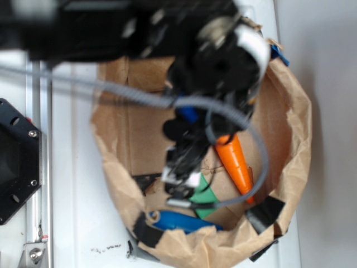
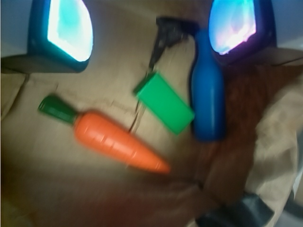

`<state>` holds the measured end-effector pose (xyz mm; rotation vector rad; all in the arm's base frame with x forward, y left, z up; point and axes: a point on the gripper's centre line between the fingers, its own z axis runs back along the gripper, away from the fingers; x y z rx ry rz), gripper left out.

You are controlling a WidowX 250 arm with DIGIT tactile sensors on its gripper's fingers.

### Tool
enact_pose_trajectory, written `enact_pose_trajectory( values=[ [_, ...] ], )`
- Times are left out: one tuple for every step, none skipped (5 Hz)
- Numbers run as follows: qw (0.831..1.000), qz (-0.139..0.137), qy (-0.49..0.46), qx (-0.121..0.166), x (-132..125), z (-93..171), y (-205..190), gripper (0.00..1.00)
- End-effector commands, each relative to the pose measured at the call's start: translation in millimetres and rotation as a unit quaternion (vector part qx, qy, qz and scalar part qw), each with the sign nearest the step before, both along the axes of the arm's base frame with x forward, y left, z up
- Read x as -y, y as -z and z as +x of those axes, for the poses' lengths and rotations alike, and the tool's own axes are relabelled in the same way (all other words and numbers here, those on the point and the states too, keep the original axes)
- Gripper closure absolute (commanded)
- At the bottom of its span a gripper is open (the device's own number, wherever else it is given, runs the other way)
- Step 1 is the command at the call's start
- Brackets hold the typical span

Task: Grab the green block.

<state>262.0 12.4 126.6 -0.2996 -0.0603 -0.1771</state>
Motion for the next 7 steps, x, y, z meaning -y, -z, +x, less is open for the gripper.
enact_pose_trajectory(
  values=[
    [0.996,0.079,0.0,0.038,-9.5,4.7,31.0,0.0],
    [0.992,0.099,0.062,0.05,16.7,-8.1,41.7,0.0],
    [0.99,0.122,0.059,0.047,22.2,-5.4,47.6,0.0],
    [0.99,0.122,0.059,0.047,22.2,-5.4,47.6,0.0],
    [0.99,0.122,0.059,0.047,22.2,-5.4,47.6,0.0],
    [0.99,0.122,0.059,0.047,22.2,-5.4,47.6,0.0],
    [0.989,0.129,0.075,0.025,26.2,-7.9,81.6,0.0]
  ],
)
